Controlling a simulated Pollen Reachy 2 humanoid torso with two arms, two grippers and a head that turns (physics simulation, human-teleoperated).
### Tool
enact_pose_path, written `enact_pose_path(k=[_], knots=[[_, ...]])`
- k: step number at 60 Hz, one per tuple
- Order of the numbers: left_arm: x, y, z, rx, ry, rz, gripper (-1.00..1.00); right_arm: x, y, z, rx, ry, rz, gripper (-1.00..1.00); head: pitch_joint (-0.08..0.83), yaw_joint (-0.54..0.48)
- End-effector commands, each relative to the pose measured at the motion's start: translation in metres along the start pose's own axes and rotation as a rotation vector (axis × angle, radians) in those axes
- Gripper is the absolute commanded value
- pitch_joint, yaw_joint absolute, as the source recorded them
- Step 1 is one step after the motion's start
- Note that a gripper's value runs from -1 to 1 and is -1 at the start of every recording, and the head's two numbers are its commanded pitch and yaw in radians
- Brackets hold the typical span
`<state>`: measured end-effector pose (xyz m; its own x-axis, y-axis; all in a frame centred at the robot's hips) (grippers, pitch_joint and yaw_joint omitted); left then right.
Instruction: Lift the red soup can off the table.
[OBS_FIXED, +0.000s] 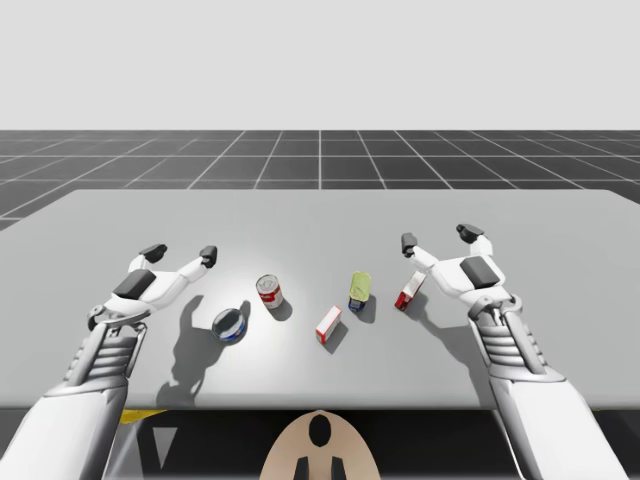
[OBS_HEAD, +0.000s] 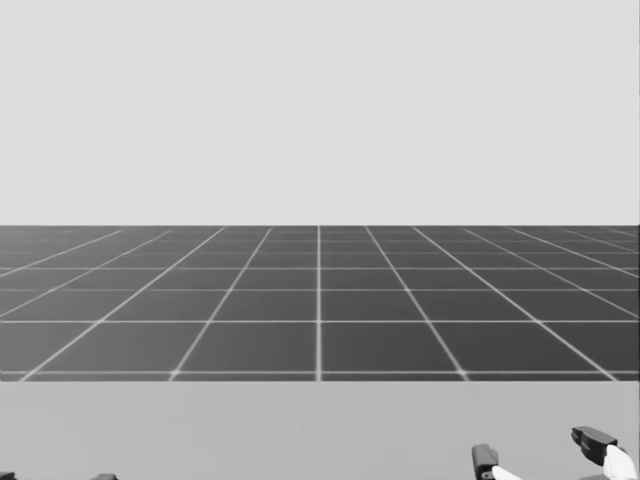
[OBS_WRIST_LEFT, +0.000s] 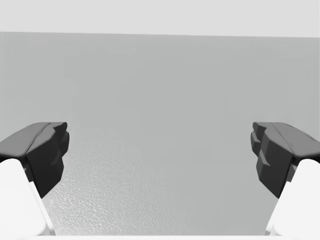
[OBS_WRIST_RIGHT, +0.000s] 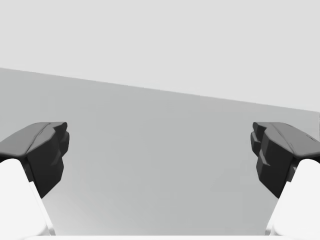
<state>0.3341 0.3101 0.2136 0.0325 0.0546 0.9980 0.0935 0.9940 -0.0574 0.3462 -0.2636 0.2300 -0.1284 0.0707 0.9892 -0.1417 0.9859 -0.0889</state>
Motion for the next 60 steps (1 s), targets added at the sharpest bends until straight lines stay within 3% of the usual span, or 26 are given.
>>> enact_pose_path(k=[1,14,45,60], knots=[[-0.0007,0.0006,-0.0007,0.003,0.002,-0.006,-1.0,-0.0011,0.0021,0.0017,-0.052,-0.018,-0.007,-1.0,0.006,-0.01],[-0.0016,0.0013,-0.0014,0.005,0.002,-0.008,-1.0,0.001,0.0006,0.0,-0.026,-0.011,0.001,-1.0,0.035,-0.01],[-0.0023,0.0018,-0.0029,0.002,0.003,-0.01,-1.0,0.0018,0.0002,-0.0016,-0.042,0.011,-0.004,-1.0,0.448,0.03],[-0.0022,0.0023,-0.003,-0.004,0.0,-0.007,-1.0,0.0026,0.0,-0.001,-0.037,0.018,-0.01,-1.0,0.6,0.12]])
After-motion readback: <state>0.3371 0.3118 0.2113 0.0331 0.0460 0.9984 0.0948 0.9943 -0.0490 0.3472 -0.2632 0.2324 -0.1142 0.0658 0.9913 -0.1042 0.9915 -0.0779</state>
